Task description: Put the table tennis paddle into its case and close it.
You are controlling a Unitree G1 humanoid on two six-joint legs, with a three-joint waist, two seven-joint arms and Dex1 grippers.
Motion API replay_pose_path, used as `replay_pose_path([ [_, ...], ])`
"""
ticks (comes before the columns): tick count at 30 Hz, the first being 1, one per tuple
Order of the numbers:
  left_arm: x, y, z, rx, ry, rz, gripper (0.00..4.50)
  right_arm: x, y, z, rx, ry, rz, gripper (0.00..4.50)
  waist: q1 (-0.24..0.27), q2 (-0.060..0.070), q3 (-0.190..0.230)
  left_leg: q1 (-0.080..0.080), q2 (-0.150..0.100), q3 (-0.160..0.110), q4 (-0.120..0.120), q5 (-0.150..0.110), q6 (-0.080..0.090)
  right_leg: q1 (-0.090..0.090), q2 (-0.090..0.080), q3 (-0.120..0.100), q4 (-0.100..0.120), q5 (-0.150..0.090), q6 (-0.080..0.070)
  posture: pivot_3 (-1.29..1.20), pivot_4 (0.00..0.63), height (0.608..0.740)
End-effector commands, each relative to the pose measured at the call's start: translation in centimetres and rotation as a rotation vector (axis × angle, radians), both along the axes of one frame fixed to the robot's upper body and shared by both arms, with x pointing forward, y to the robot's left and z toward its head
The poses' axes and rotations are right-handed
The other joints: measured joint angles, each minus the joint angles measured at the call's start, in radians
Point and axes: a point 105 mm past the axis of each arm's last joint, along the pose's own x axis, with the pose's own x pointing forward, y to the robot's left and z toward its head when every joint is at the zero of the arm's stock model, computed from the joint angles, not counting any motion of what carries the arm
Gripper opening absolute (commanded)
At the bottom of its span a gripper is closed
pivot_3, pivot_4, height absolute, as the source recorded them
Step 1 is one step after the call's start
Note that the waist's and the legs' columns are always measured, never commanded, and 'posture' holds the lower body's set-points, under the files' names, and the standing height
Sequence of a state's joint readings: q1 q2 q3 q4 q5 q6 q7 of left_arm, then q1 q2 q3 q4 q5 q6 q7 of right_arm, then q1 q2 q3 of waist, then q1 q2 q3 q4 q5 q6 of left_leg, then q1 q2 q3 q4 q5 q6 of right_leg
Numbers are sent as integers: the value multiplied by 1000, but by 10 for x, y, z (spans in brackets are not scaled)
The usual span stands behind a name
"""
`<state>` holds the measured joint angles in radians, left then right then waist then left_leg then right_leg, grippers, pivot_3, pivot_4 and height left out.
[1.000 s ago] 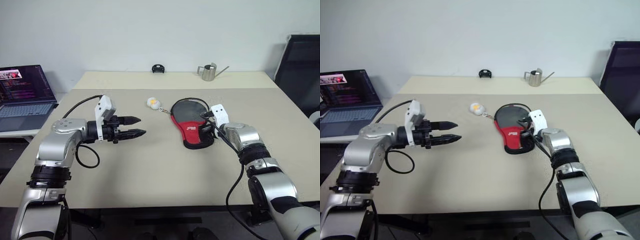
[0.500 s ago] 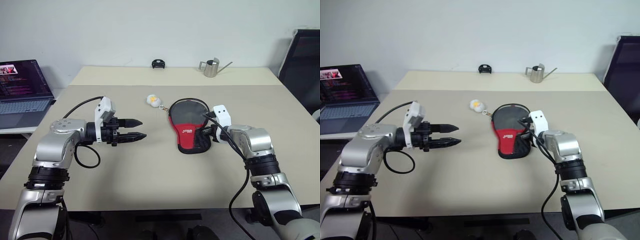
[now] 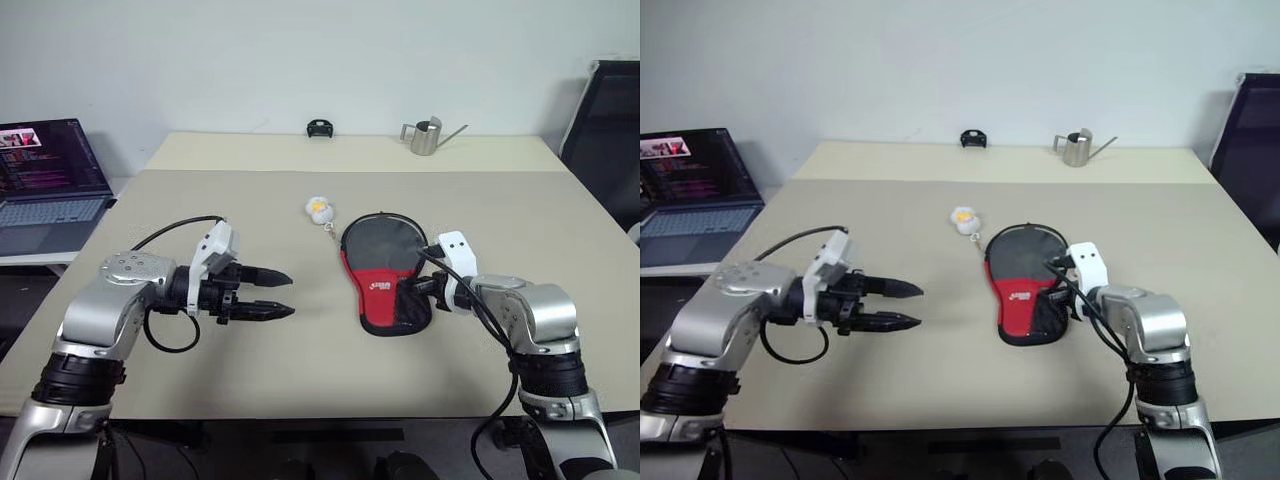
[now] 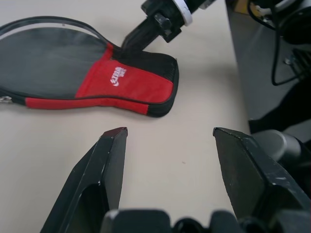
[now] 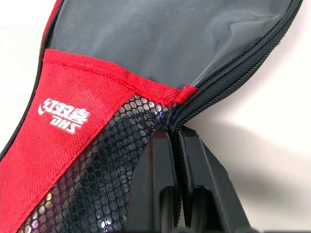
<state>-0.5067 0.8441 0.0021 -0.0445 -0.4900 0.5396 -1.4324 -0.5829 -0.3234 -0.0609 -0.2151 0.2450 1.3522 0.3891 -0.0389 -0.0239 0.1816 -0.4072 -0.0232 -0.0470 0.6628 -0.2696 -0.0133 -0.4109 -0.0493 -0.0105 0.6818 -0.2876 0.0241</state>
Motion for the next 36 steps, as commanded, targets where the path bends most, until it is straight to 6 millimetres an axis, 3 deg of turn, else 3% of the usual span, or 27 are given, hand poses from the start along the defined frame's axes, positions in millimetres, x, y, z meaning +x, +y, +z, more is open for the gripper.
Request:
replay_pose_path([
  [1,-10,-6,7,6,-14,-66,3082,-14,4,3,26,3,15,11,2,0,0,0,0,0,0,0,0,0,0,0,0,0,0,0,150,740],
  [14,-21,-13,6,20,-3,-144,3082,-63,-1,-12,37,77,6,11,8,0,0,2,0,-1,0,0,0,3,1,0,0,0,0,0,150,740],
  [24,-19,-16,6,25,-5,-166,3082,-78,-10,-19,25,89,-7,11,8,0,0,6,0,0,0,0,0,6,1,0,0,0,0,0,150,740],
  [36,-18,-17,4,24,-7,-170,3082,-94,-3,-24,52,97,17,11,8,0,0,6,0,0,0,0,0,6,2,0,0,0,0,0,150,740],
])
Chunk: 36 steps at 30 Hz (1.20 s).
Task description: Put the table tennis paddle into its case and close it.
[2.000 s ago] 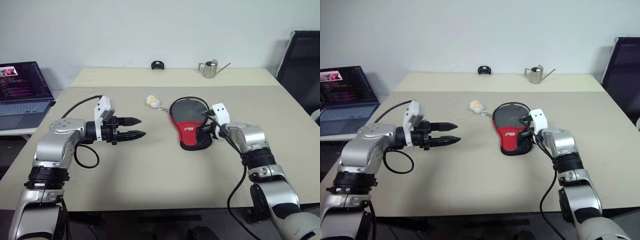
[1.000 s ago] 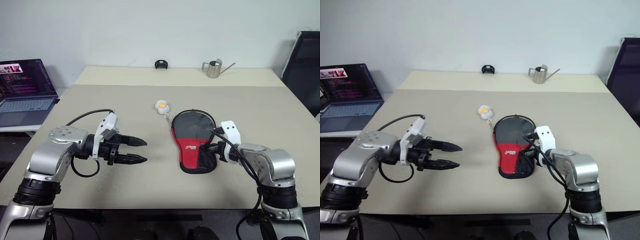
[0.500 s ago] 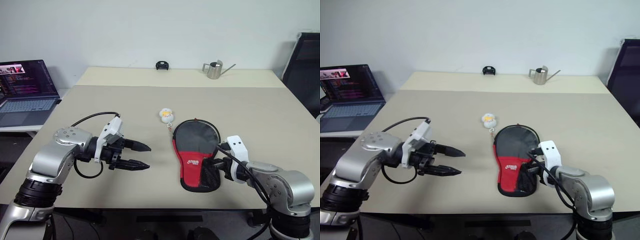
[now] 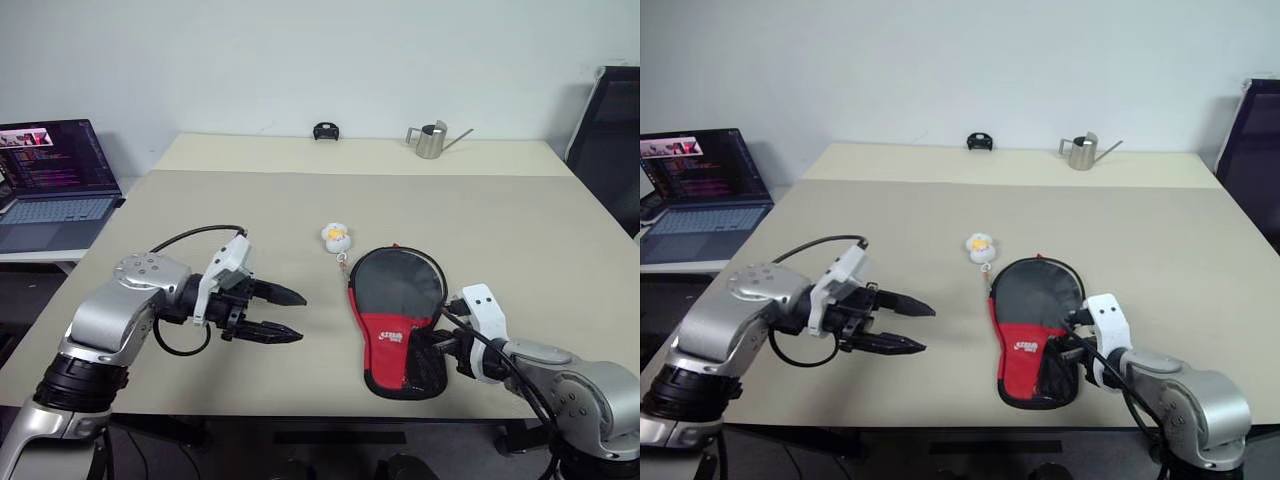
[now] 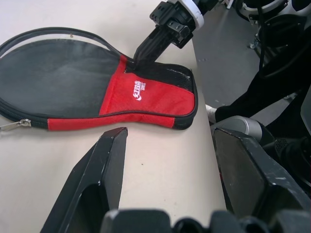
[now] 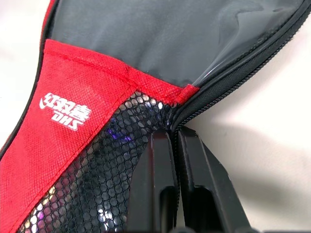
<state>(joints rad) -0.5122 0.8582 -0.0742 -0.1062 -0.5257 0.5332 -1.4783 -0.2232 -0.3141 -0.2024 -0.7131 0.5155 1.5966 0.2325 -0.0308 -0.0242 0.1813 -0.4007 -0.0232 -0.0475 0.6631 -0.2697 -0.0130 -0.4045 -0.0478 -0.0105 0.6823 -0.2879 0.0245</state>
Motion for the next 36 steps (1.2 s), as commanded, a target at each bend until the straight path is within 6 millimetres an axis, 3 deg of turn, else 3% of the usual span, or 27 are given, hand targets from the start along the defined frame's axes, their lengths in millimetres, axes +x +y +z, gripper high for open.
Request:
replay_pose_path([
  [1,-2,0,8,-7,-31,-28,3082,-8,6,-1,13,11,35,11,0,0,0,0,0,0,0,0,0,0,0,0,0,0,0,0,150,740],
  [9,-2,0,8,-10,-29,-25,3082,-12,4,-2,10,21,30,11,0,0,0,0,0,0,0,0,0,0,0,0,0,0,0,0,150,740],
  [19,-2,-2,7,-13,-31,-25,3082,-1,-4,1,-7,9,-32,11,0,0,0,1,0,0,0,0,0,0,1,1,1,0,0,0,150,740],
  [20,-2,-2,7,-14,-29,-25,3082,-1,-4,1,-6,8,-39,510,0,0,0,1,0,0,1,0,0,0,1,0,1,0,0,0,150,740],
  [24,-3,-3,5,-16,-25,-24,3082,-2,0,2,8,2,-33,1599,0,0,0,1,0,0,1,0,0,0,1,1,2,0,0,0,150,740],
  [32,-3,-5,4,-24,-25,-21,3082,-5,-7,10,35,-19,-23,4336,0,0,0,1,0,0,1,0,0,0,1,1,2,0,0,0,150,740],
  [36,-4,-6,2,-30,-22,-19,3082,-9,-3,23,98,-49,46,4462,0,0,0,1,0,0,1,0,0,0,1,1,2,0,0,0,150,740],
])
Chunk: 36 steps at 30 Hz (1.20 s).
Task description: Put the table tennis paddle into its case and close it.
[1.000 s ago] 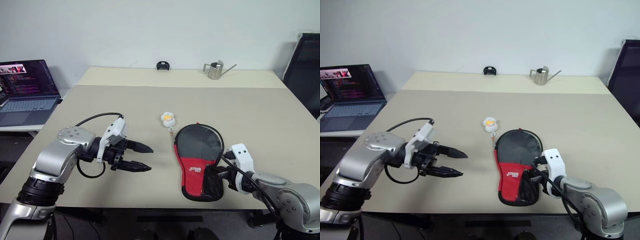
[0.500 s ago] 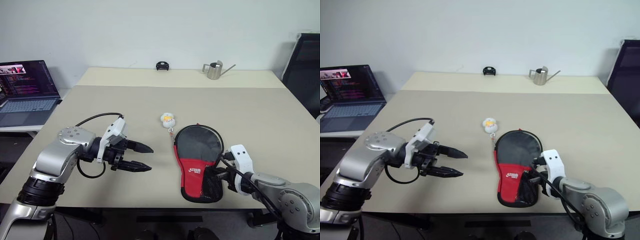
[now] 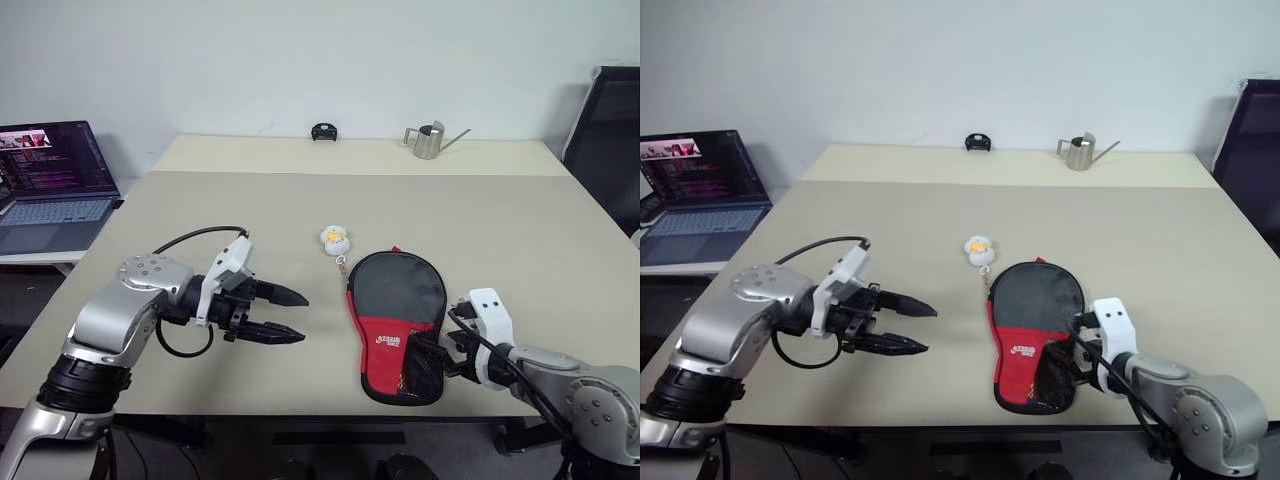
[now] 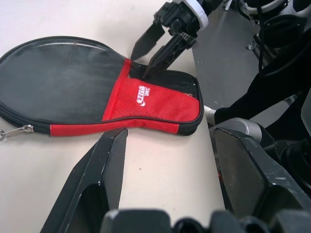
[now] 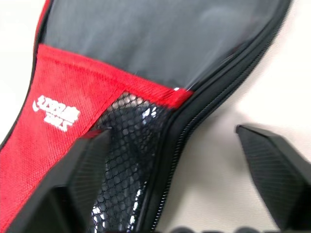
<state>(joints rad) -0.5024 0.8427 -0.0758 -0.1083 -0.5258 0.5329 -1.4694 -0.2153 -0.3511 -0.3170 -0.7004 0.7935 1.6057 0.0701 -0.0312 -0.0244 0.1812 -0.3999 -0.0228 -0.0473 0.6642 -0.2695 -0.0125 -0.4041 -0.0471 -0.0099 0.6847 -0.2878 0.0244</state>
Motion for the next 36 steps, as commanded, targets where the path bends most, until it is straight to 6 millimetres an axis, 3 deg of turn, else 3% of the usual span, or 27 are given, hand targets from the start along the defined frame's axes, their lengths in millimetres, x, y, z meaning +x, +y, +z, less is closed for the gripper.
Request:
replay_pose_path([
  [1,-3,-3,5,-19,-29,-18,3082,-5,4,18,50,-54,76,4462,0,0,0,0,0,0,0,0,0,0,0,0,0,0,0,0,150,740],
  [6,2,-1,7,-38,-43,28,3082,0,5,44,51,-153,147,4462,0,0,0,0,0,0,0,0,0,0,0,0,1,0,0,0,150,740],
  [10,20,2,9,-88,-73,160,3082,19,1,65,37,-262,120,4462,0,0,0,1,0,0,1,0,1,0,0,0,3,0,0,0,150,740],
  [15,41,8,1,-115,-146,357,3082,38,11,76,-18,-381,160,4462,-1,0,0,1,0,0,1,0,1,0,0,0,4,0,0,0,150,740],
  [20,68,20,8,-207,-203,620,3082,61,26,83,-19,-532,195,4462,0,0,0,1,0,0,2,1,1,0,0,0,5,0,0,0,150,740],
  [24,53,22,0,-197,-154,609,3082,66,48,72,-2,-537,330,4462,-5,0,0,1,0,1,2,1,1,0,0,1,5,0,0,0,150,740],
  [31,41,39,-6,-211,-75,656,3082,79,62,61,46,-511,383,4462,2,0,0,1,0,0,3,1,0,-1,-1,0,5,0,0,0,150,740],
  [36,43,45,1,-227,-85,692,3082,90,65,39,9,-450,392,4462,2,0,0,1,0,0,3,1,0,0,-1,0,6,0,0,0,150,740],
])
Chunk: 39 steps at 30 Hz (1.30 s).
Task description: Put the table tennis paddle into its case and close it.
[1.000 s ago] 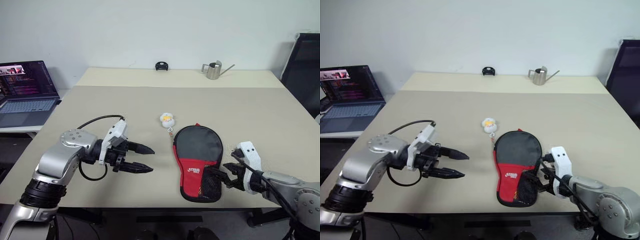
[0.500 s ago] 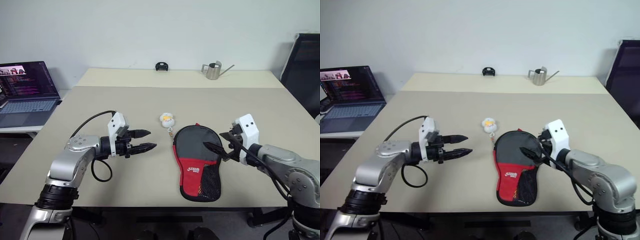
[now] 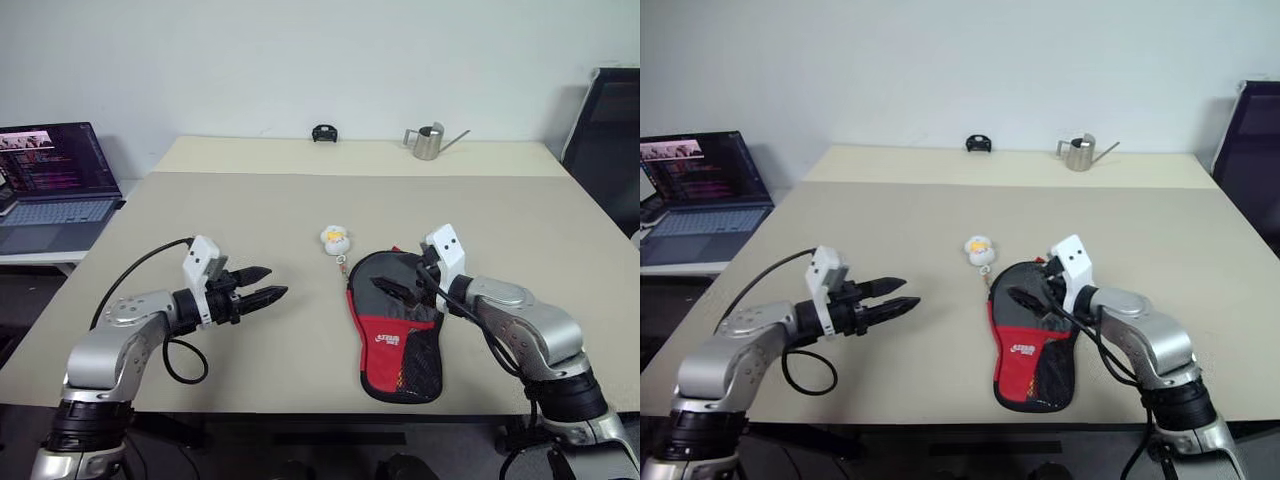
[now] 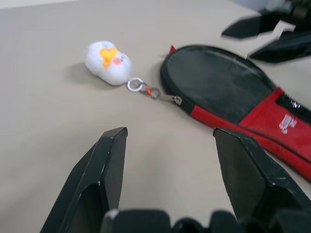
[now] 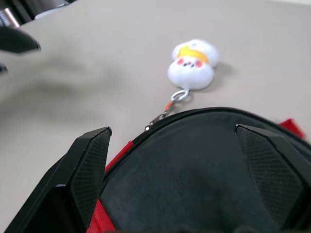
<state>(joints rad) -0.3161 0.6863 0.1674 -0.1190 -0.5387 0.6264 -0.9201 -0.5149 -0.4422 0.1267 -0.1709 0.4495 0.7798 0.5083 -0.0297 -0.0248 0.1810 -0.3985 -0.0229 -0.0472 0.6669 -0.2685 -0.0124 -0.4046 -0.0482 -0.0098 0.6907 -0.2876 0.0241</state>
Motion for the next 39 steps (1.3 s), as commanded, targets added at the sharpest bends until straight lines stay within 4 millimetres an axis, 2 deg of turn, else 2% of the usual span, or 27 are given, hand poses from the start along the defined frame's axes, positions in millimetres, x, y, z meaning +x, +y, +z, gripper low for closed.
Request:
replay_pose_path([
  [1,-1,1,20,-6,-71,10,3082,7,1,-10,-46,-1,8,4462,0,0,0,0,0,0,0,0,0,0,0,0,0,0,0,0,150,740],
  [5,8,3,25,9,-97,56,3082,14,-16,-45,-167,69,-55,4462,0,0,0,0,0,0,0,0,0,0,0,0,0,0,0,0,150,740],
  [10,24,-3,27,37,-81,78,3082,14,-26,-63,-195,107,-72,4462,1,-3,-2,1,-1,0,0,0,-1,1,-1,0,1,0,0,0,150,740],
  [14,49,-13,33,58,-78,105,3082,15,-26,-65,-188,112,-79,4462,4,-5,-4,3,-1,0,1,0,-1,3,-1,-1,2,0,0,0,150,740],
  [20,99,-40,43,3,-43,150,3082,13,-20,-66,-173,118,-76,4462,4,-6,-4,5,-1,-3,8,0,0,9,1,-3,4,0,0,0,150,740],
  [23,117,-51,41,3,-35,166,3647,13,-18,-67,-166,119,-81,4500,0,-6,-5,6,-1,-2,9,0,0,10,1,-3,4,0,0,0,150,740],
  [24,121,-53,39,11,-34,177,3971,13,-17,-66,-165,119,-83,4500,0,-6,-5,6,-1,-3,9,0,0,10,1,-2,4,0,0,0,150,740],
  [25,125,-55,37,14,-32,182,4319,13,-17,-66,-163,119,-84,4500,-1,-6,-5,6,-1,-3,9,0,0,10,1,-2,4,0,0,0,150,740],
  [26,129,-57,35,13,-25,192,4454,12,-17,-67,-161,121,-86,4500,-2,-6,-5,6,0,-3,9,0,0,10,1,-2,4,0,0,0,150,740],
  [33,146,-68,19,12,27,243,4454,9,-13,-70,-153,130,-91,4500,0,-7,-5,6,0,-2,9,0,0,10,1,-2,4,0,0,0,150,740],
  [39,149,-86,3,27,81,252,4454,9,-7,-70,-138,132,-92,4500,-1,-7,-5,6,-1,-3,9,0,0,10,1,-3,4,0,0,0,150,740],
])
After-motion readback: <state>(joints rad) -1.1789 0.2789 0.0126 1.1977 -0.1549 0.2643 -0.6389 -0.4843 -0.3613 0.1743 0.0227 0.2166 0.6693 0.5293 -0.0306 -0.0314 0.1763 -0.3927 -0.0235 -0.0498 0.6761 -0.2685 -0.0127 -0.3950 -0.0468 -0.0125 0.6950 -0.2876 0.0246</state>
